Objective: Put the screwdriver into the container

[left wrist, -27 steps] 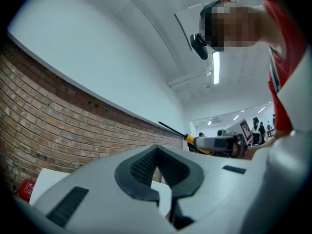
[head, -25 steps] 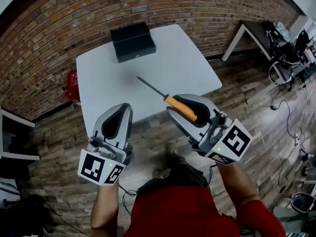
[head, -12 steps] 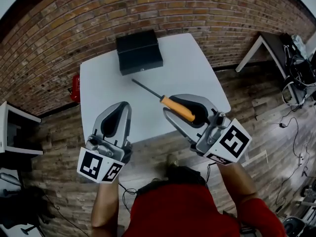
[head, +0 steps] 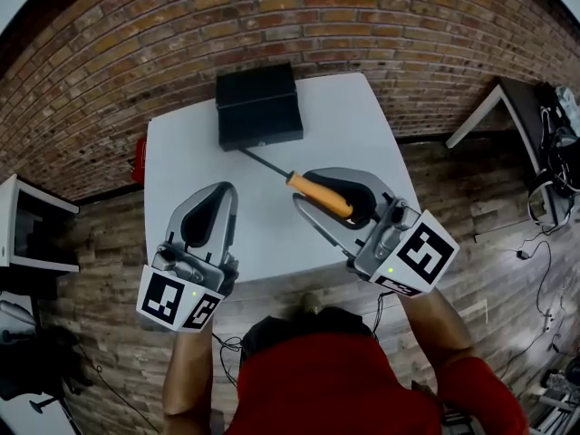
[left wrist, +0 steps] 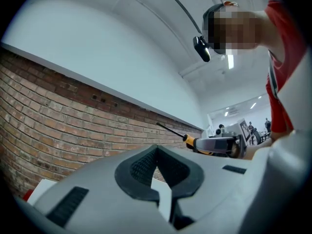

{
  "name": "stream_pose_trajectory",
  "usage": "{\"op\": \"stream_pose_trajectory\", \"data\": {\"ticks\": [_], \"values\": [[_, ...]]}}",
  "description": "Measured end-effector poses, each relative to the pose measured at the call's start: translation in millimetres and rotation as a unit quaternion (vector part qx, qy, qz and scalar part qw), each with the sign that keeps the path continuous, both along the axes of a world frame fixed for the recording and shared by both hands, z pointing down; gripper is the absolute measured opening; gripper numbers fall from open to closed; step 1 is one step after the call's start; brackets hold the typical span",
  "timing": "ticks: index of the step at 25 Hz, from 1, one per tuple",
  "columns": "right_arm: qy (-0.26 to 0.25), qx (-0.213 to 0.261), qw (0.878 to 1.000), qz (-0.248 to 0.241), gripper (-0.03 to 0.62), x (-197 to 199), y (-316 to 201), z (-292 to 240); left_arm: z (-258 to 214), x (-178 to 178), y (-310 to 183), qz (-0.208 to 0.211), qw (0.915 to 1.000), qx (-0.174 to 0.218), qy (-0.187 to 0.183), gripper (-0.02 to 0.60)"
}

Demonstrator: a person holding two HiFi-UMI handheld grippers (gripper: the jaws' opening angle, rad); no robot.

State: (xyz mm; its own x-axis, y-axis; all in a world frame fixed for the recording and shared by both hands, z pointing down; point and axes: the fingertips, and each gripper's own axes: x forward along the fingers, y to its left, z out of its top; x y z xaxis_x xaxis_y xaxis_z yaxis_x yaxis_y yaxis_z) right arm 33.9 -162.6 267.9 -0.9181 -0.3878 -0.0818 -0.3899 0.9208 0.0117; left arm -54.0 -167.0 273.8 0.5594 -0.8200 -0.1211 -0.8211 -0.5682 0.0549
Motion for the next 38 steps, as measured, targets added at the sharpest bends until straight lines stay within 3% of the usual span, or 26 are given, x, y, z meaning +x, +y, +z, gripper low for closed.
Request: {"op": "stream_pose_trajectory", "data": {"ticks": [11, 24, 30, 38], "values": [[0.020, -0.004, 1.000, -0.010, 0.115, -34.2, -50.2, 7.8, 0.8, -30.1, -47.3, -0.007, 0.9999, 0.004, -0.012, 0.014], [0.062, -0.003, 0.997, 0.041, 0.115, -84.3, -117.5, 22.0, 8.8, -79.0, -116.3, 0.023, 0.9996, 0.008, 0.011, 0.014], [0.075, -0.010, 0.996, 0.052, 0.115, -86.9, -140.0, 34.3, 18.6, -80.3, -138.9, 0.028, 0.9994, 0.000, 0.021, 0.012], [0.113, -0.011, 0.993, 0.026, 0.115, -83.0, -176.3, 59.4, 26.5, -75.6, -160.8, 0.006, 0.9998, 0.003, 0.017, 0.014]]}}
